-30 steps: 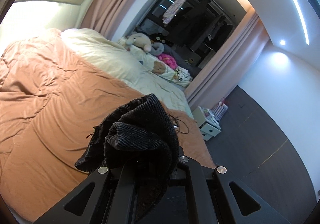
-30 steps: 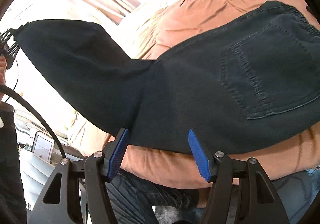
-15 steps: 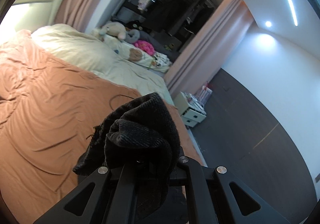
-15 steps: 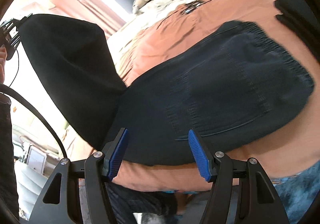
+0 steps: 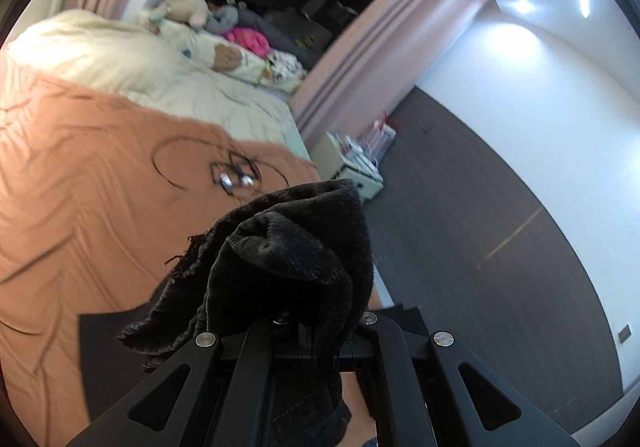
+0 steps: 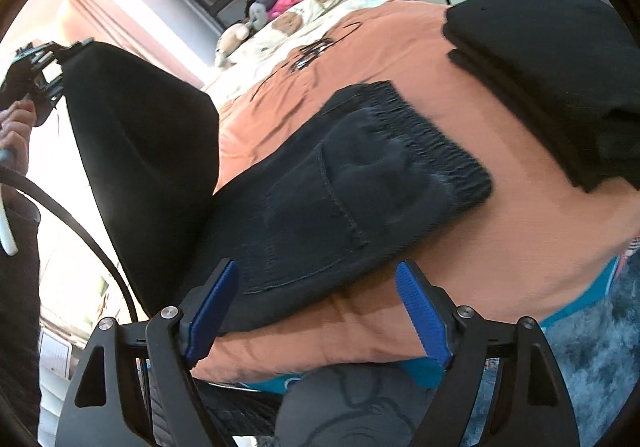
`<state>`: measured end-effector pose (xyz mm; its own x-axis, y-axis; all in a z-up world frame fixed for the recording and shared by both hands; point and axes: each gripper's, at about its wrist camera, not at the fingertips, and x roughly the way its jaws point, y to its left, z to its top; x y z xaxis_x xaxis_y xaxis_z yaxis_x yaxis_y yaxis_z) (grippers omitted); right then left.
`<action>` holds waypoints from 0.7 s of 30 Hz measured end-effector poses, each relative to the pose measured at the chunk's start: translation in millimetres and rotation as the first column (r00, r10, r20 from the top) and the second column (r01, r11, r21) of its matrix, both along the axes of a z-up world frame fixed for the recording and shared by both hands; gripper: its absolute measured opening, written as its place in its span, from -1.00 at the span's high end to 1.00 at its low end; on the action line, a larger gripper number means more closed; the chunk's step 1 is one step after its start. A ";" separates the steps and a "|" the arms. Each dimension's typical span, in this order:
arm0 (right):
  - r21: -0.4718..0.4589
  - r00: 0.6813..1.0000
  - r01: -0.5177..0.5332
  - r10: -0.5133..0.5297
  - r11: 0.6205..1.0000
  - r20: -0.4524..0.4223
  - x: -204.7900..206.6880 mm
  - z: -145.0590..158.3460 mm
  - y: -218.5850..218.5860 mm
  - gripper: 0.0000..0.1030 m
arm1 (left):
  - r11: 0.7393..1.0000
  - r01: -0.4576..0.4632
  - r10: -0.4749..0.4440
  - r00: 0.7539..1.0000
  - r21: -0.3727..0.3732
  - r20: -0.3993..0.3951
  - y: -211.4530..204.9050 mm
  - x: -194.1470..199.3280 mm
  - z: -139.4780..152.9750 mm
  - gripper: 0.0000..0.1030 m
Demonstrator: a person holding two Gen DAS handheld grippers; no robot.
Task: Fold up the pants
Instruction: 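Carry the jeans leg over the jeans with the left tool and open it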
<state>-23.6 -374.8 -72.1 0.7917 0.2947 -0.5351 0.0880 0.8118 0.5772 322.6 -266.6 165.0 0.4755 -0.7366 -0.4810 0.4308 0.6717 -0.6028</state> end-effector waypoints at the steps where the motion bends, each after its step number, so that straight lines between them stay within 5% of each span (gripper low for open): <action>1: -0.003 1.000 0.006 -0.006 1.000 -0.002 -2.0 0.5 -0.9 -0.56 | 1.000 0.014 -0.014 1.000 0.001 -0.012 -8.2 0.7 -6.2 0.93; 11: -0.040 0.993 0.104 -0.106 0.994 -0.052 -27.1 7.4 -12.7 -0.56 | 0.981 0.192 -0.187 0.970 0.020 -0.153 -82.6 -8.6 -87.1 0.93; 19: -0.071 0.990 0.111 -0.117 0.991 -0.077 -27.8 13.2 -8.1 -0.56 | 0.947 0.317 -0.301 0.930 0.044 -0.211 -129.5 -26.6 -123.9 0.92; 21: -0.077 0.990 0.111 -0.117 0.991 -0.080 -29.5 16.0 -6.9 -0.56 | 0.930 0.362 -0.338 0.911 0.065 -0.236 -143.7 -29.6 -132.5 0.69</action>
<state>-53.1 -381.8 -56.1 0.7694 0.1637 -0.6175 0.2277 0.8329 0.5045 293.0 -410.2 32.6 0.0718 -0.7760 -0.6266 0.5163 0.5664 -0.6424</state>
